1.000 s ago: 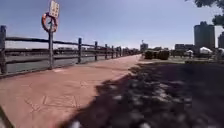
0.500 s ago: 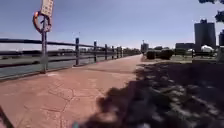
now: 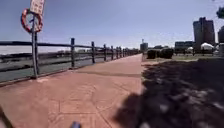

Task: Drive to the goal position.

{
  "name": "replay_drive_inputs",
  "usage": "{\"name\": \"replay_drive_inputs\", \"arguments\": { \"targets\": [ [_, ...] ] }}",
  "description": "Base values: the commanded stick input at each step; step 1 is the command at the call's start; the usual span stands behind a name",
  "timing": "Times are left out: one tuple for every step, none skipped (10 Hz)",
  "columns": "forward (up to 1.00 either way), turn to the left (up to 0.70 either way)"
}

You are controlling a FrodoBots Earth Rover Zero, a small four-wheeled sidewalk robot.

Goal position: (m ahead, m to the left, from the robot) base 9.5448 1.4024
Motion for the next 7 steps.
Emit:
{"name": "replay_drive_inputs", "arguments": {
  "targets": [
    [0.85, 0.0],
    [0.85, 0.0],
    [0.85, 0.0],
    [0.85, 0.0],
    [0.85, -0.07],
    [0.85, -0.24],
    [0.85, -0.34]
  ]
}}
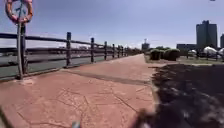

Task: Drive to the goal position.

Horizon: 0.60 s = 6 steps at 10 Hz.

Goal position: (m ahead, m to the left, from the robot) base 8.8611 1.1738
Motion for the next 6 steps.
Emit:
{"name": "replay_drive_inputs", "arguments": {
  "targets": [
    [0.85, -0.34],
    [0.85, -0.01],
    [0.85, 0.0],
    [0.85, 0.0],
    [0.85, 0.0],
    [0.85, 0.0]
  ]
}}
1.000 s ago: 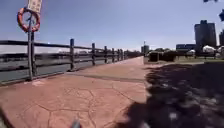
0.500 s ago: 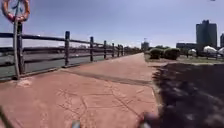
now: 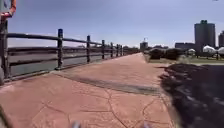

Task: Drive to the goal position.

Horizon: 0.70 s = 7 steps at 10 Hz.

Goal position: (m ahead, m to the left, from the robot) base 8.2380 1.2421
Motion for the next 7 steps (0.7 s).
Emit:
{"name": "replay_drive_inputs", "arguments": {
  "targets": [
    [0.85, -0.3],
    [0.85, -0.34],
    [0.85, -0.34],
    [0.85, -0.34],
    [0.85, -0.13],
    [0.85, 0.0],
    [0.85, 0.0]
  ]
}}
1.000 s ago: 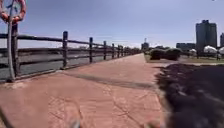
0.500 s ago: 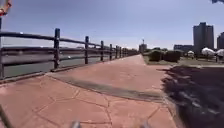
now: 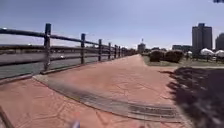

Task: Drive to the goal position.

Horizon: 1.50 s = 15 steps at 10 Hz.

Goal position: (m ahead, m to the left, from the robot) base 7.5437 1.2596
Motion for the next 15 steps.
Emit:
{"name": "replay_drive_inputs", "arguments": {
  "targets": [
    [0.85, 0.0],
    [0.85, 0.0],
    [0.85, 0.0],
    [0.85, 0.0],
    [0.85, 0.0],
    [0.85, 0.0],
    [0.85, 0.0],
    [0.85, 0.0],
    [0.85, 0.0],
    [0.85, -0.06],
    [0.85, -0.31],
    [0.85, -0.34],
    [0.85, -0.27],
    [0.85, 0.0],
    [0.85, 0.0]
  ]
}}
